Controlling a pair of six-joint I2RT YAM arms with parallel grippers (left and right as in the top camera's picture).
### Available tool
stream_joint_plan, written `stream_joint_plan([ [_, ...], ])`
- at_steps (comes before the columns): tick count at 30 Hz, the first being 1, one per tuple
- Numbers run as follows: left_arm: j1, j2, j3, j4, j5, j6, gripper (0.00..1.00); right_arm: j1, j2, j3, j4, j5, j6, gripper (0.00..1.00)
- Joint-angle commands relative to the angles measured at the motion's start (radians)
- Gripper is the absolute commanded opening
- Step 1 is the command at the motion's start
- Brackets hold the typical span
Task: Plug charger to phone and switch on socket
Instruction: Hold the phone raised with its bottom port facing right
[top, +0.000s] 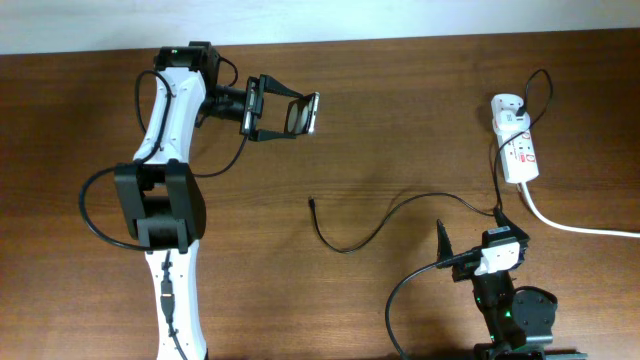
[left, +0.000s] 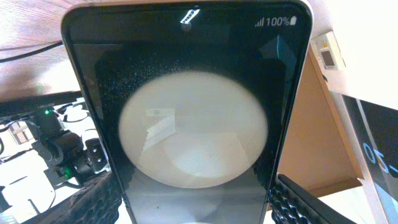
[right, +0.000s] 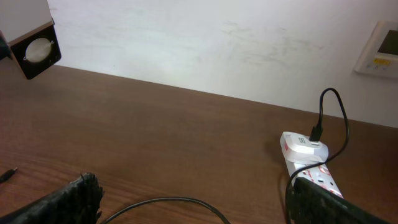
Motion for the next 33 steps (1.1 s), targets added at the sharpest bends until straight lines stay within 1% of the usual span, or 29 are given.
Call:
stream_joint_plan([
  [1, 0.005, -0.001, 0.024, -0.002, 0.03, -0.012, 0.0, 0.005, -0.005, -0.005, -0.005, 0.002, 0.011, 0.99],
  [30, 0.005, -0.001, 0.024, -0.002, 0.014, -0.009, 0.0, 0.005, -0.005, -0.005, -0.005, 0.002, 0.011, 0.99],
  [33, 0.005, -0.001, 0.024, -0.002, -0.014, -0.01, 0.0, 0.005, -0.005, -0.005, -0.005, 0.002, 0.011, 0.99],
])
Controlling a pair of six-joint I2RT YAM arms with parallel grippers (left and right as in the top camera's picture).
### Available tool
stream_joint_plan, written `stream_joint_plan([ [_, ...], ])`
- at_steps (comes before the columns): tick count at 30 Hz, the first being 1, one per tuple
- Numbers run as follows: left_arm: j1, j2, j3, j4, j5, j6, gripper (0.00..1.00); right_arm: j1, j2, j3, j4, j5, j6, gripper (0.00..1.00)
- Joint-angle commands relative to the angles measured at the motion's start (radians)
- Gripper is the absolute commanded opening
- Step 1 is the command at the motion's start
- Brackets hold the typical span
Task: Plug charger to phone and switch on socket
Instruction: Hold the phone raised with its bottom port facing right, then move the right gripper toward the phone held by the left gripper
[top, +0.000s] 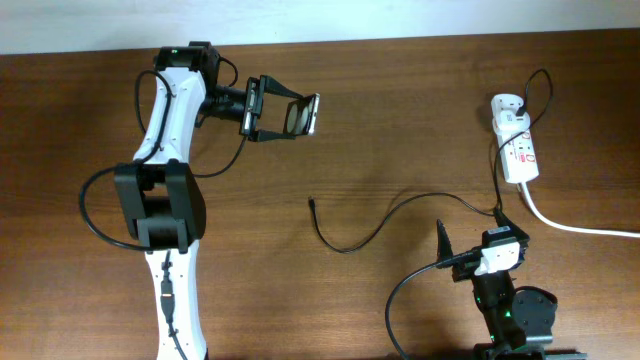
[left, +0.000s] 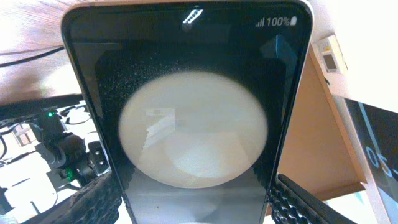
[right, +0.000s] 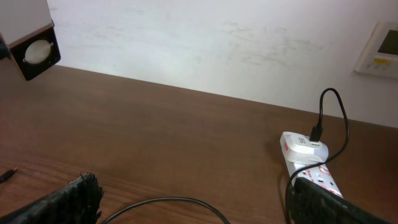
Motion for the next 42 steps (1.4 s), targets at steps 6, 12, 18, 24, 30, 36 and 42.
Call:
stream_joint_plan([
  [6, 0.005, -0.001, 0.024, -0.002, -0.006, -0.01, 0.0, 0.005, -0.005, -0.005, -0.005, 0.006, 0.011, 0.99],
  [12, 0.005, -0.001, 0.024, -0.002, -0.006, -0.01, 0.0, 0.005, -0.006, -0.005, -0.005, 0.026, 0.012, 0.99],
  [18, 0.005, -0.001, 0.024, -0.002, -0.006, -0.01, 0.0, 0.005, -0.006, -0.005, 0.014, -0.06, 0.067, 0.99],
  [24, 0.005, -0.001, 0.024, -0.002, -0.006, -0.01, 0.0, 0.005, -0.006, 0.002, 0.01, -0.13, 0.122, 0.99],
  [30, 0.005, -0.001, 0.024, -0.002, -0.006, -0.01, 0.0, 0.005, -0.006, 0.008, -0.006, -0.143, 0.248, 0.99],
  [36, 0.005, -0.001, 0.024, -0.002, -0.006, -0.01, 0.0, 0.005, -0.005, 0.064, -0.093, -0.179, 0.264, 0.99],
  [42, 0.005, -0.001, 0.024, -0.001, -0.006, -0.009, 0.0, 0.005, 0.061, 0.225, -0.216, -0.191, 0.266, 0.99],
])
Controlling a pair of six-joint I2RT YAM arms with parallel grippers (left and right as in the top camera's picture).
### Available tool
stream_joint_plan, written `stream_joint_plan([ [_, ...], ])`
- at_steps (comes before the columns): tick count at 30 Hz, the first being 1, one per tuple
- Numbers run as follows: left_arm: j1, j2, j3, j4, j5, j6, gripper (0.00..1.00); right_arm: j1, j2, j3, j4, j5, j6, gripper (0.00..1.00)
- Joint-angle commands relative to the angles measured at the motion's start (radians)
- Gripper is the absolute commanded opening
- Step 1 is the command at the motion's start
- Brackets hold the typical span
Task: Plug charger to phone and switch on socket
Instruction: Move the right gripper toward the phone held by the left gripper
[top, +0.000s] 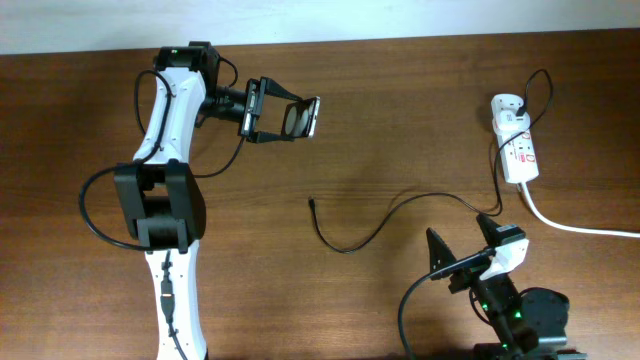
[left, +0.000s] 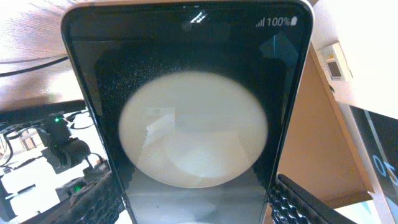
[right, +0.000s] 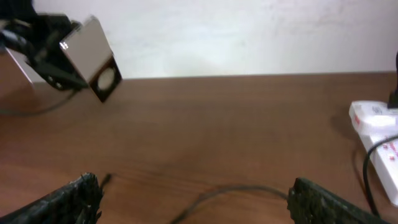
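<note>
My left gripper (top: 283, 113) is shut on the phone (top: 302, 115), held above the far left of the table; its dark screen (left: 186, 106) fills the left wrist view between the pads. The black charger cable (top: 385, 218) lies on the table, its free plug end (top: 312, 202) near the middle. It runs to the white socket strip (top: 517, 145) at the far right, also in the right wrist view as the socket strip (right: 376, 134). My right gripper (top: 460, 250) stands open near the front edge, nothing between its fingers (right: 74, 198). The held phone (right: 93, 56) shows far left there.
The strip's white mains lead (top: 575, 225) trails off the right edge of the brown wooden table (top: 400, 90). A pale wall (right: 249, 31) stands behind the table's far edge.
My right gripper has turned to the left, its view now taking in the phone and the cable's middle, and blurred. The left gripper still holds the phone in the same place.
At both earlier moments my left gripper held the phone up at the far left and my right gripper stood open near the front edge, facing the socket strip. Now the right gripper faces further left toward the cable.
</note>
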Motion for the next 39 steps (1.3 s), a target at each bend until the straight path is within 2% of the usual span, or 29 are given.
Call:
stream_joint_plan([
  [1, 0.005, -0.001, 0.024, -0.002, 0.029, -0.01, 0.0, 0.005, 0.082, 0.114, -0.031, -0.035, 0.008, 0.99],
  [8, 0.005, -0.001, 0.024, 0.029, 0.025, -0.01, 0.0, 0.005, 0.363, 0.37, -0.167, -0.108, 0.005, 0.99],
  [16, 0.005, -0.001, 0.024, 0.029, 0.026, -0.01, 0.0, 0.005, 0.588, 0.776, -0.534, -0.124, -0.004, 0.99],
  [19, 0.005, -0.001, 0.024, 0.029, 0.026, -0.01, 0.0, 0.005, 0.643, 0.906, -0.597, -0.167, -0.026, 0.99],
  [21, 0.005, -0.001, 0.024, 0.029, 0.026, -0.01, 0.0, 0.005, 0.647, 0.923, -0.535, -0.153, -0.021, 0.99],
  [24, 0.005, -0.001, 0.024, 0.045, 0.025, -0.01, 0.0, 0.005, 0.677, 0.923, -0.441, -0.171, 0.156, 0.98],
  [28, 0.005, -0.001, 0.024, 0.066, -0.023, -0.011, 0.0, 0.006, 0.784, 0.923, -0.433, -0.194, 0.223, 1.0],
  [31, 0.005, -0.001, 0.024, 0.066, -0.136, -0.019, 0.0, 0.013, 0.929, 0.923, -0.422, -0.227, 0.225, 0.91],
  [39, -0.002, -0.001, 0.024, 0.058, -0.354, -0.048, 0.0, 0.206, 1.253, 0.923, -0.187, -0.222, 0.302, 0.89],
])
